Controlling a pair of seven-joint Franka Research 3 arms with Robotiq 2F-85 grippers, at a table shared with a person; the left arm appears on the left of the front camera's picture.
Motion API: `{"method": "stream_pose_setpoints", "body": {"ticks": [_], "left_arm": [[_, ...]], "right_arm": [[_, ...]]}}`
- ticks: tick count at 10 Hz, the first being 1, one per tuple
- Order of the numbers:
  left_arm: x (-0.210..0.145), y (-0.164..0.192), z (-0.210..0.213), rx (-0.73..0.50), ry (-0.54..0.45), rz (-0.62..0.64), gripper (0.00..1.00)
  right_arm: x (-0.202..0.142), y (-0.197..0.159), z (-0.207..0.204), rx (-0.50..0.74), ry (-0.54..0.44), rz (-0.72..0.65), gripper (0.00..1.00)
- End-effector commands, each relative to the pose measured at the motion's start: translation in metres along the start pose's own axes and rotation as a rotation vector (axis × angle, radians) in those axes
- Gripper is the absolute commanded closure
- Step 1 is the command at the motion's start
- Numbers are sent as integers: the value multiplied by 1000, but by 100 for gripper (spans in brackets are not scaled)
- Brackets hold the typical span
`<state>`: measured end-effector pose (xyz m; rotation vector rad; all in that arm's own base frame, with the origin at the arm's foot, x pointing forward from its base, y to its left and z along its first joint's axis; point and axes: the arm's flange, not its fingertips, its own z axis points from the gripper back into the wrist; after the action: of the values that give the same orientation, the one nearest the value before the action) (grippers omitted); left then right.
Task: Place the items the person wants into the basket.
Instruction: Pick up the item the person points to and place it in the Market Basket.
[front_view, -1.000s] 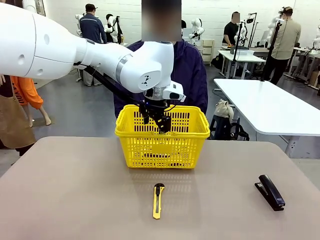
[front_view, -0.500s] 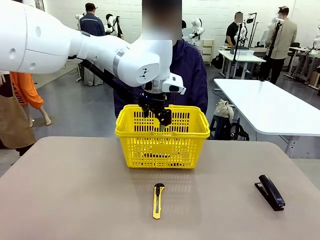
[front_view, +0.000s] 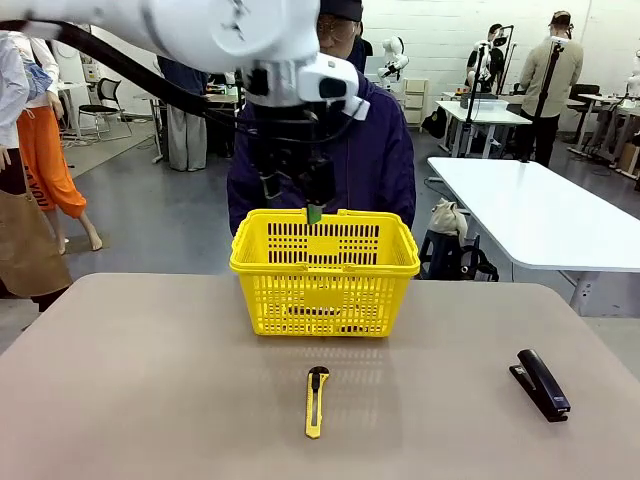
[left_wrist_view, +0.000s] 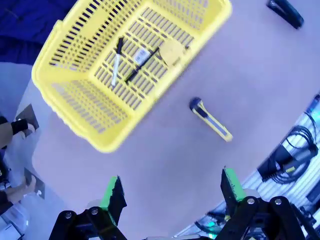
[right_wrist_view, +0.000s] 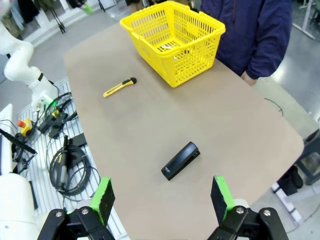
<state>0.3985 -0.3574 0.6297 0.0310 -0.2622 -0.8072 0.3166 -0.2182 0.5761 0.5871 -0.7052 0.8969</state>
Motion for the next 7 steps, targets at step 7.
{"method": "stream_pose_setpoints", "body": {"ticks": [7], "left_arm": [[-105, 14, -6, -44, 23, 21, 0]], "right_arm": [[0, -1, -1, 6, -33, 13, 0]]}}
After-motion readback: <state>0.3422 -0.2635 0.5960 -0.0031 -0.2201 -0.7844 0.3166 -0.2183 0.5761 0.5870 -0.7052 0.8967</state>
